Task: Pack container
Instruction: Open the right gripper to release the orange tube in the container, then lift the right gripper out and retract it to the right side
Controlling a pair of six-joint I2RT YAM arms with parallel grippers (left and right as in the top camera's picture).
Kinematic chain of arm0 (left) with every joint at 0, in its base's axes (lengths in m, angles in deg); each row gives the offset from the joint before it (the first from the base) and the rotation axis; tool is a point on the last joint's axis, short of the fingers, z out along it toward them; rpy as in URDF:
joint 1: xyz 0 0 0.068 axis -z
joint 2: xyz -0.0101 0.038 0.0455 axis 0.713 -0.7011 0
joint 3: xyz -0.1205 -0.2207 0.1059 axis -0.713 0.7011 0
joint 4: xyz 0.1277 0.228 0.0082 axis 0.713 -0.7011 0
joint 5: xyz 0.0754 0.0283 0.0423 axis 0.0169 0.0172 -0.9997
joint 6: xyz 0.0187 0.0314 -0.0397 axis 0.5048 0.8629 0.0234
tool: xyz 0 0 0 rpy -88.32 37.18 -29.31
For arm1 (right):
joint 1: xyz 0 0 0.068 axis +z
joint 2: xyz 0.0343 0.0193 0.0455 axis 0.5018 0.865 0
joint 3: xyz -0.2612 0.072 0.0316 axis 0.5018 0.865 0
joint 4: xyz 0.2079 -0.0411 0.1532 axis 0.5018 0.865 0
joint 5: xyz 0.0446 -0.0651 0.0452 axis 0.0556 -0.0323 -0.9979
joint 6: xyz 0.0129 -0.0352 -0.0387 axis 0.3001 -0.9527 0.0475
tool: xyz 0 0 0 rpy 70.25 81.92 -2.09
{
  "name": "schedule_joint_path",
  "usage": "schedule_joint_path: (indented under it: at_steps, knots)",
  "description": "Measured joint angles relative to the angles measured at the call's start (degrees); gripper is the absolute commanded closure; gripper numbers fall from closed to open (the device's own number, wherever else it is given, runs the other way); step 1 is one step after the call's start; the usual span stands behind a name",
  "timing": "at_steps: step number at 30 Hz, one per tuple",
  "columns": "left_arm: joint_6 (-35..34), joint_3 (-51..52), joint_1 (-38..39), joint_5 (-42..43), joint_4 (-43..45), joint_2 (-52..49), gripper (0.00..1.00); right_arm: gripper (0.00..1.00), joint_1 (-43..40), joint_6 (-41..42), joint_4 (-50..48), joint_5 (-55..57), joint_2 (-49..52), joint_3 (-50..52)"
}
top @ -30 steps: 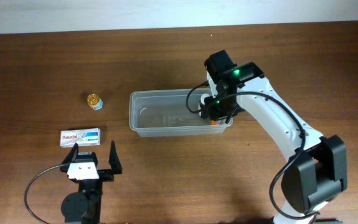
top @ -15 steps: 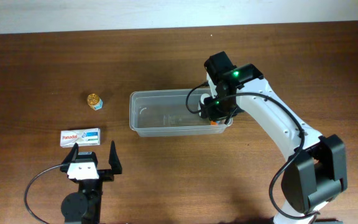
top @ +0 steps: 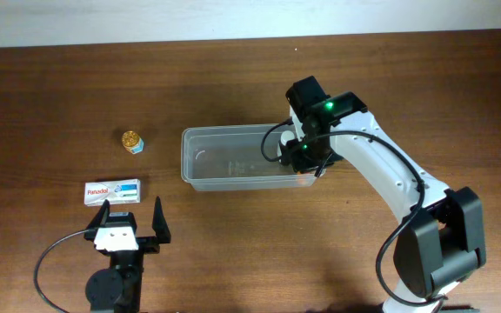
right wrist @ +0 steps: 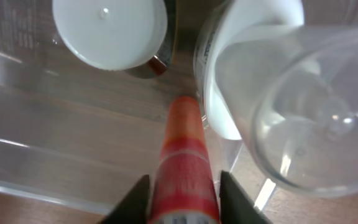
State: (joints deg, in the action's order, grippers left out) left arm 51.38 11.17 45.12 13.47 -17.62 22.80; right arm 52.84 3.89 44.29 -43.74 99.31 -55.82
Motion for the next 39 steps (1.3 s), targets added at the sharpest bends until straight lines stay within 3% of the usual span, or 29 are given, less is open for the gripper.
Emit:
schedule_joint_path:
  at_steps: [2,7,18,31,39]
  knots:
    - [0.0,0.0,0.0,0.0,0.0,0.0,0.01,0.49,0.0,0.2,-0.1,0.1,0.0,0.0]
    - [0.0,0.0,0.0,0.0,0.0,0.0,0.01,0.43,0.0,0.0,-0.9,0.0,0.0,0.0]
    - [0.0,0.0,0.0,0.0,0.0,0.0,0.01,0.38,0.0,0.2,1.0,-0.1,0.0,-1.1]
    - [0.0,0.0,0.0,0.0,0.0,0.0,0.01,0.34,-0.6,4.0,13.3,0.9,-1.0,-17.4]
    - [0.0,0.0,0.0,0.0,0.0,0.0,0.01,0.32,-9.3,6.8,16.3,2.3,-1.1,-17.6]
